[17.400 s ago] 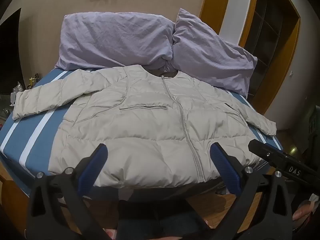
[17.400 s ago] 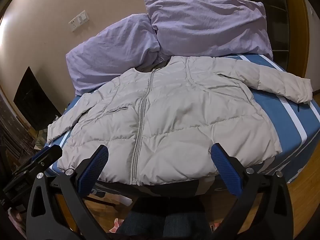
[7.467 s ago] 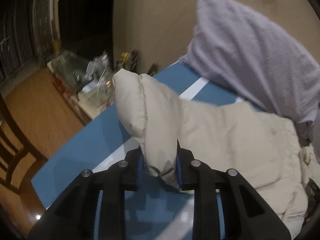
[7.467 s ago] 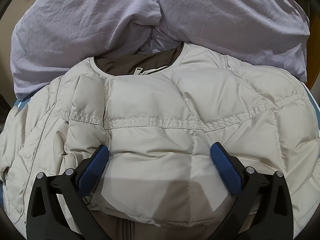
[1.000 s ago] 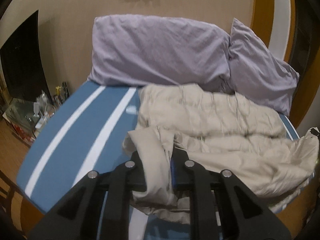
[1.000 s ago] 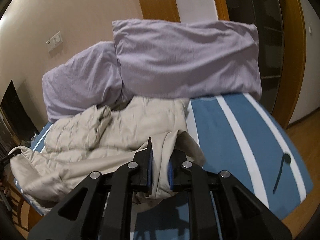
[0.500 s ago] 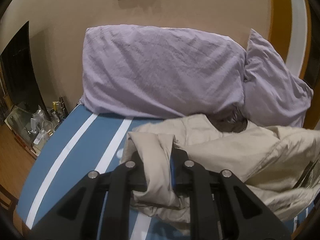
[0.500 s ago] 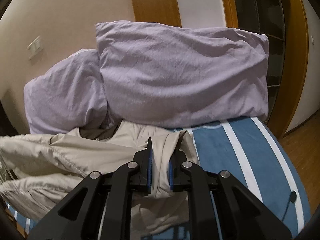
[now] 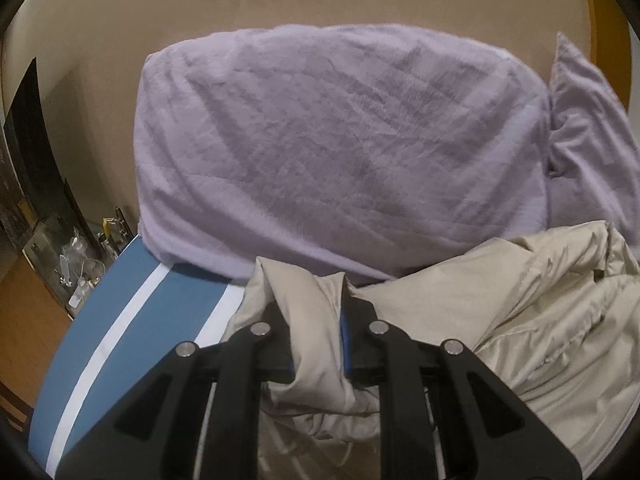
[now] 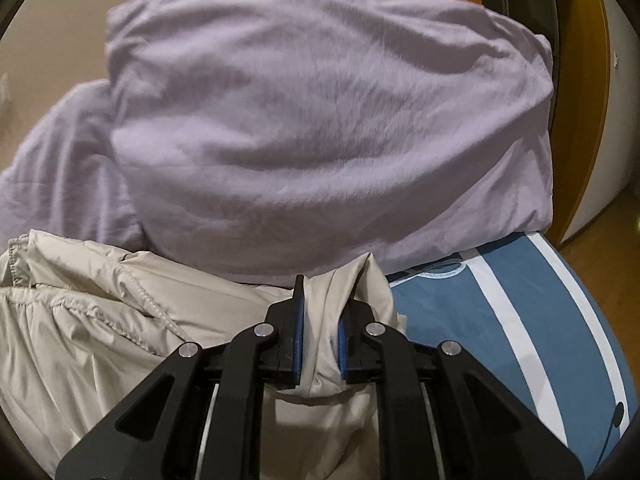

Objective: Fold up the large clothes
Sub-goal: 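Lift the hem with both grippers and fold it toward the collar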

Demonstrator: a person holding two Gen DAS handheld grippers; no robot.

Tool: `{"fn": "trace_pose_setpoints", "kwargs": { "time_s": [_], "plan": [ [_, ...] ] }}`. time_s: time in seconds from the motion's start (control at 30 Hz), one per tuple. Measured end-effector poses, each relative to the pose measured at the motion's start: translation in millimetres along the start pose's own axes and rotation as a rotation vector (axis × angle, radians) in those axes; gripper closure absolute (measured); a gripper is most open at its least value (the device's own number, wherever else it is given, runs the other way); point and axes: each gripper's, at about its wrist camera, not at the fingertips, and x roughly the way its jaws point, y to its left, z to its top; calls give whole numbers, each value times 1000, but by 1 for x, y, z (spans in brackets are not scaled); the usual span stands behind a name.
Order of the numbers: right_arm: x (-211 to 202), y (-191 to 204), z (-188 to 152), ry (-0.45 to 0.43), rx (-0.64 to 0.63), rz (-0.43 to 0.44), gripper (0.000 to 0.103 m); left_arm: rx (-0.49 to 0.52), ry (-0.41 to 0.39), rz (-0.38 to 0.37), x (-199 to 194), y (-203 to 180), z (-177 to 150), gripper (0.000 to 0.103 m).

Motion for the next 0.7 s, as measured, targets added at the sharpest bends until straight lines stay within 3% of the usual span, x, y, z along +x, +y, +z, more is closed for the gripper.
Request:
{"fn": "trace_pose_setpoints", "kwargs": {
  "time_s": [0.17,0.3,0.37,0.4,0.43,0.5,0.57,0.7],
  "plan": [
    [31,0,-4,33,11,-52,88,-3,28,43,39,-9,-7,85],
    [44,0,-9,52,6,-69,80,-38,61,40,60,-7,-17,78],
    [43,0,-10,54,6,-59,73,-62,66,7,61,-2,-19,63],
    [40,-1,-10,47,4,-54,60,-70,65,-6,60,0,-19,60],
    [37,-1,-10,38,2,-56,37,-77,64,-20,56,2,-18,54],
    [19,-2,-10,-30,-13,-67,25,-78,56,-26,49,5,-16,42],
    [9,1,-10,-44,-26,-52,25,-67,35,-23,39,5,-15,27],
    [-9,10,-14,-32,-28,8,25,-45,22,-55,16,-1,-16,25]
  ]
}}
